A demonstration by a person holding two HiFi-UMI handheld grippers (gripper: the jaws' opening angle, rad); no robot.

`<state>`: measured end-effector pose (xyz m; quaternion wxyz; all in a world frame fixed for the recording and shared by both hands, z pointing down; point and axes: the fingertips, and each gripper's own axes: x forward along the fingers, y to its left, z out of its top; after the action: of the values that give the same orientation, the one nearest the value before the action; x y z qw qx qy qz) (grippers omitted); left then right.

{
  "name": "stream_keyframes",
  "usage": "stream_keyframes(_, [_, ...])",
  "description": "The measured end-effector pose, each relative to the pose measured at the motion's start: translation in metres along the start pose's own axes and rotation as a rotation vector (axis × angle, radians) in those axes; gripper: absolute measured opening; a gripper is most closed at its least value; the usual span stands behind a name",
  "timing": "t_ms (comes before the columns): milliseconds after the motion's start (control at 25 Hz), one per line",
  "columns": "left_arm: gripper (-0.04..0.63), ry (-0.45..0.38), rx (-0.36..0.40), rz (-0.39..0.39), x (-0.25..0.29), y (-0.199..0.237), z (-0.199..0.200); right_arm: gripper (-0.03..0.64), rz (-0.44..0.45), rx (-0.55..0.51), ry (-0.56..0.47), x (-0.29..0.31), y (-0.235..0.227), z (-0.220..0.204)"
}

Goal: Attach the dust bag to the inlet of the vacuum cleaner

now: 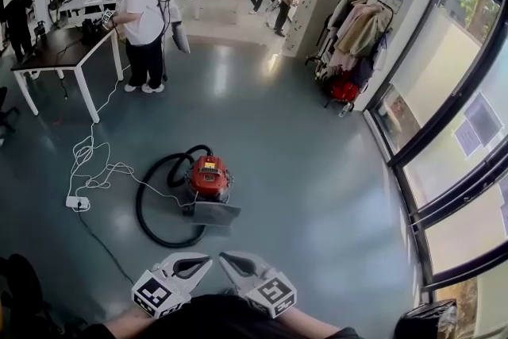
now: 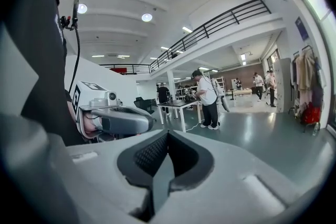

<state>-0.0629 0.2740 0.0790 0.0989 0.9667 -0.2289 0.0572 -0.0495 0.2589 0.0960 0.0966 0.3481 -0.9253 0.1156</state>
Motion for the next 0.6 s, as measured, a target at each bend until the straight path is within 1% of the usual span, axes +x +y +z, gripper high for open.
stream_keyframes(80, [0.017, -0.003, 0.006, 0.016, -0.005, 0.003, 0.000, -0.006, 0.024, -0.024, -0.014, 0.004, 0.009, 0.004])
stream_keyframes(200, [0.017, -0.006, 0.001, 0.030, -0.006, 0.007, -0.001, -0.006, 0.026, -0.033, -0.031, 0.007, 0.010, 0.005])
stream_keyframes(360, [0.017, 0.001, 0.029, 0.019, -0.006, 0.003, -0.001, -0.006, 0.026, -0.027, -0.037, 0.005, 0.012, 0.006])
stream_keyframes(600, [0.017, 0.010, 0.018, 0.007, -0.007, 0.001, -0.003, -0.007, 0.036, -0.028, -0.028, 0.009, 0.016, 0.003])
